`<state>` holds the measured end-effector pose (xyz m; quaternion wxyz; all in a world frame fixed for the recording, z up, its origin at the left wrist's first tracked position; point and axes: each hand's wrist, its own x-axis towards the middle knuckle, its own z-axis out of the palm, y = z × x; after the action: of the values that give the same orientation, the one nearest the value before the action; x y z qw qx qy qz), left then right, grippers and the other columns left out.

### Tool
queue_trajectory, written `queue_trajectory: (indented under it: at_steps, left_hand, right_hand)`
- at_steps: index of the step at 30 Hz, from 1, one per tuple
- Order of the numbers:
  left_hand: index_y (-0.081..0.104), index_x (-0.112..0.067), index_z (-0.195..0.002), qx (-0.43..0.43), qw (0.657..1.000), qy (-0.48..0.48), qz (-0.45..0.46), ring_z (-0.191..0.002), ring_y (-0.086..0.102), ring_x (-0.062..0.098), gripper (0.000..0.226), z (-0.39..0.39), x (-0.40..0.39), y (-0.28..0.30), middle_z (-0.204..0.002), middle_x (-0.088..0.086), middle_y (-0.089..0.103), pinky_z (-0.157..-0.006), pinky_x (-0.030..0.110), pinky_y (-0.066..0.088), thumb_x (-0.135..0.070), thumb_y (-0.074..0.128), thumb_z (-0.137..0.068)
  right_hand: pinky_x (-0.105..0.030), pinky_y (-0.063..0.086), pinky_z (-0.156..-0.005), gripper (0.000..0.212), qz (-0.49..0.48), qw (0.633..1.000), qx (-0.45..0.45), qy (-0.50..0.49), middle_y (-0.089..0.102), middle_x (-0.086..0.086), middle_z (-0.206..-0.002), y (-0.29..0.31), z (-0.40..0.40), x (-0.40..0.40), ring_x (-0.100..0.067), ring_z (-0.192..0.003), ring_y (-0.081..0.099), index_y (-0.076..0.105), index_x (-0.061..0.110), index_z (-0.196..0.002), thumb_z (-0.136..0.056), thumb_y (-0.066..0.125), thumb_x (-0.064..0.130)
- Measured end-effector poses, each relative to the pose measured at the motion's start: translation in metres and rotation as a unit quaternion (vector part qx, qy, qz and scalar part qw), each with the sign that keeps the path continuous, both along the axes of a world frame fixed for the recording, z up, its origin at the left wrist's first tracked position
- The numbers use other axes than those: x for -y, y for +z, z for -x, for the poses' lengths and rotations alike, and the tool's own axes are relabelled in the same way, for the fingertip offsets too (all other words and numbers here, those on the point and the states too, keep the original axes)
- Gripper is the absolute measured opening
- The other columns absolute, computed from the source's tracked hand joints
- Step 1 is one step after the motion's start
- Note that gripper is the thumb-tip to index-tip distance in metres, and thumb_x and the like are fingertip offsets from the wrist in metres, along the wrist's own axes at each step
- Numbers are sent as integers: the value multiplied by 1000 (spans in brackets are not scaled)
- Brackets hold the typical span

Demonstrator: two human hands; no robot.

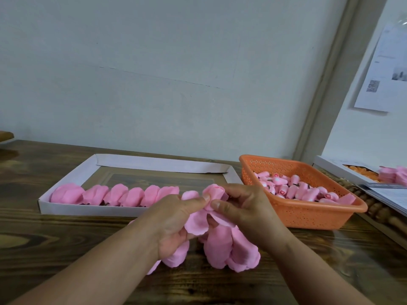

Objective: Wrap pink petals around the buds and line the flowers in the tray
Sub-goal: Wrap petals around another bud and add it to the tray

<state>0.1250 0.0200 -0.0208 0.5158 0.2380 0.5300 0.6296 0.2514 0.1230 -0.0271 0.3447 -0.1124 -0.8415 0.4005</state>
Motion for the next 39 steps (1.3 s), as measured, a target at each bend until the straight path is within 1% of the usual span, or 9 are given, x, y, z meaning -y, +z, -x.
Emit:
queue_trajectory:
  at_steps: [2, 5, 8, 14, 22, 26, 33, 36, 39]
  left_hand:
    - [67, 0, -107, 8, 1000, 13, -1, -66, 72, 16, 25, -1, 1, 1, -88, 13, 75, -52, 26, 56, -15, 66, -86]
    - [63, 3, -114, 14, 999, 22, -25, -94, 71, 29, 30, -5, 0, -3, -103, 20, 72, -82, 40, 58, -12, 64, -88]
    - [59, 5, -117, -6, 998, 41, -38, -103, 67, 36, 28, -9, -2, -7, -107, 23, 70, -92, 43, 54, -6, 58, -92]
    - [58, -9, -120, -88, 987, 133, 13, -99, 64, 31, 28, -14, -8, -11, -104, 15, 68, -92, 46, 51, -24, 53, -97]
    - [61, 4, -102, -108, 962, 246, 49, -58, 44, 15, 25, -11, -27, -8, -66, 7, 47, -47, 20, 35, -19, 54, -96]
    - [59, -12, -76, -82, 961, 261, 47, -59, 53, 21, 18, -11, -24, -8, -67, 7, 56, -51, 24, 34, -25, 62, -88]
    - [63, -14, -73, -89, 962, 257, 13, -59, 59, 19, 15, -14, -22, -8, -57, 2, 62, -49, 23, 38, -23, 64, -85]
    - [64, -13, -71, -101, 968, 231, -3, -58, 65, 16, 17, -18, -18, -11, -50, -3, 64, -48, 23, 46, -15, 59, -87]
    - [68, -10, -82, -110, 975, 193, -17, -73, 67, 28, 15, -20, -13, -10, -75, 13, 71, -61, 33, 49, -12, 54, -89]
  right_hand:
    - [-37, 48, -63, 13, -15, 1000, 3, -17, 65, -10, -73, -1, 3, 3, -26, -69, 59, 71, 9, -82, -88, 61, 2]
    - [-21, 36, -54, 29, -18, 998, -4, -66, 50, 10, -59, -1, 8, 6, -6, -57, 45, 58, 21, -65, -90, 60, 6]
    - [-27, 33, -55, 27, -9, 995, -12, -103, 42, 3, -60, -1, 11, 8, -10, -58, 39, 50, 10, -65, -90, 56, 6]
    - [-23, 33, -55, 23, 12, 994, -8, -106, 41, 0, -61, -4, 14, 12, -9, -59, 38, 50, -2, -70, -91, 55, 6]
    - [-36, 57, -72, 10, 140, 980, -80, -114, 72, -5, -84, -12, 18, 15, -20, -82, 69, 68, 9, -94, -86, 64, 7]
    - [-35, 55, -79, 18, 177, 975, -102, -84, 72, -7, -94, -14, 19, 18, -21, -91, 68, 68, 9, -104, -89, 59, 4]
    - [-26, 54, -77, 20, 171, 979, -95, -63, 70, -8, -96, -11, 18, 22, -18, -92, 66, 66, 12, -102, -92, 53, 1]
    - [-37, 54, -81, 17, 139, 984, -77, -78, 69, -12, -96, -9, 18, 22, -25, -94, 65, 67, 11, -100, -92, 54, 3]
    - [-48, 52, -86, 17, 127, 986, -55, -87, 68, -15, -98, -8, 17, 20, -29, -95, 63, 67, 6, -103, -91, 56, 5]
